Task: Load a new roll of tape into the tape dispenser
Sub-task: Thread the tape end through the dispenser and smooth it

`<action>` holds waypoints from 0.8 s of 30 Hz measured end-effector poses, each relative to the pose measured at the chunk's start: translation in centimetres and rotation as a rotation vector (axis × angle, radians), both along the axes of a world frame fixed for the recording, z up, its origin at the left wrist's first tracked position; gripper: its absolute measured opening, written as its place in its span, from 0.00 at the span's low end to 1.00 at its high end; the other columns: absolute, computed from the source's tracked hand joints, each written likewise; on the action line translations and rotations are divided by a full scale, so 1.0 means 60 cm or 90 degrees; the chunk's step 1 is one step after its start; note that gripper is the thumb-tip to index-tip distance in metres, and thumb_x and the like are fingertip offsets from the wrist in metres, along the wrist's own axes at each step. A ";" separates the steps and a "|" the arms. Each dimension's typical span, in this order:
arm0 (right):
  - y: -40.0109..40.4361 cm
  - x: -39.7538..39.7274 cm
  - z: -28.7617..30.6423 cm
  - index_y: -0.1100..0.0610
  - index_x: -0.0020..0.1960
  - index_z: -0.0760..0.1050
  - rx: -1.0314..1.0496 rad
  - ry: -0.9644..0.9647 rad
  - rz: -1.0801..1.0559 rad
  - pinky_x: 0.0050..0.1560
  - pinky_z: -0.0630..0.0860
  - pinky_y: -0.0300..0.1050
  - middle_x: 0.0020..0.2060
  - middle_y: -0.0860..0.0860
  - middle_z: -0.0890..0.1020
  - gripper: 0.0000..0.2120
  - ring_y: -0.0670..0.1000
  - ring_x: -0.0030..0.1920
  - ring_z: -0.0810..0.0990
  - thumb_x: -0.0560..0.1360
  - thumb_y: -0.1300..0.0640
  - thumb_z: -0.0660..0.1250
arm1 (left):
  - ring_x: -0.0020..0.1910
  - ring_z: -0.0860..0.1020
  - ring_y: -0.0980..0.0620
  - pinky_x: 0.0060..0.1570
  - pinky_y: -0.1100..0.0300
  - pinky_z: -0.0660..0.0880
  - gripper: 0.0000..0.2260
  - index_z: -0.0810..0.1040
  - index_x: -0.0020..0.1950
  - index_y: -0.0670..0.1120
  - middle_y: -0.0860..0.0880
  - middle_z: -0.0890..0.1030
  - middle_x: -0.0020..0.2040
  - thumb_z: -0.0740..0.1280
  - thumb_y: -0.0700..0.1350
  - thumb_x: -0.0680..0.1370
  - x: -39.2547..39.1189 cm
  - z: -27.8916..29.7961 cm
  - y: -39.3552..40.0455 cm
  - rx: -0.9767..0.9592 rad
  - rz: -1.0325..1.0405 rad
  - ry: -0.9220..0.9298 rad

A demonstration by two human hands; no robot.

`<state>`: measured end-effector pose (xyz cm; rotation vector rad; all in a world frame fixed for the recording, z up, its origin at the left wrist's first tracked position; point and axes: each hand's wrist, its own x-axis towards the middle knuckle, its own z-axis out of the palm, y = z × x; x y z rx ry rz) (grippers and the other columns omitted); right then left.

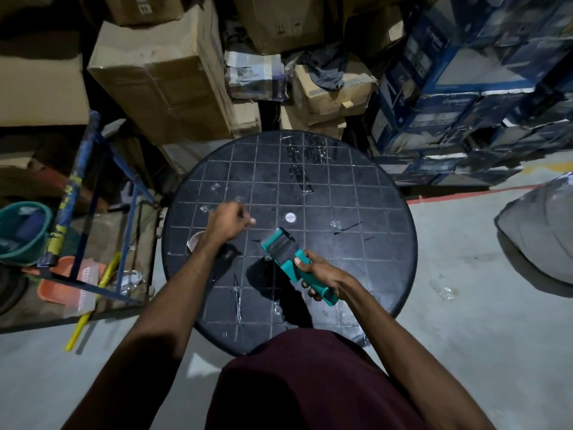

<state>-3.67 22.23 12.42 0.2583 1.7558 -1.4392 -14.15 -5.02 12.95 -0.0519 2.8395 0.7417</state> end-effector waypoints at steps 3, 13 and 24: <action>0.001 0.005 -0.001 0.52 0.61 0.69 -0.023 0.009 0.003 0.26 0.74 0.41 0.44 0.55 0.79 0.12 0.45 0.28 0.78 0.83 0.45 0.60 | 0.46 0.82 0.48 0.55 0.50 0.78 0.10 0.79 0.39 0.51 0.52 0.85 0.42 0.75 0.55 0.73 -0.002 -0.009 -0.027 0.037 0.144 0.024; -0.012 0.005 -0.027 0.49 0.63 0.66 -0.021 0.060 -0.084 0.32 0.77 0.44 0.52 0.56 0.78 0.08 0.52 0.39 0.78 0.86 0.49 0.55 | 0.45 0.82 0.53 0.43 0.67 0.75 0.04 0.82 0.44 0.47 0.53 0.84 0.42 0.73 0.40 0.77 0.110 -0.022 0.090 0.475 0.329 -0.023; -0.030 -0.015 -0.054 0.55 0.62 0.73 -0.101 0.141 -0.280 0.44 0.79 0.42 0.53 0.55 0.83 0.08 0.50 0.49 0.84 0.85 0.55 0.60 | 0.42 0.80 0.52 0.42 0.57 0.80 0.21 0.82 0.51 0.44 0.49 0.83 0.44 0.67 0.62 0.78 0.183 -0.030 0.169 0.486 0.208 -0.394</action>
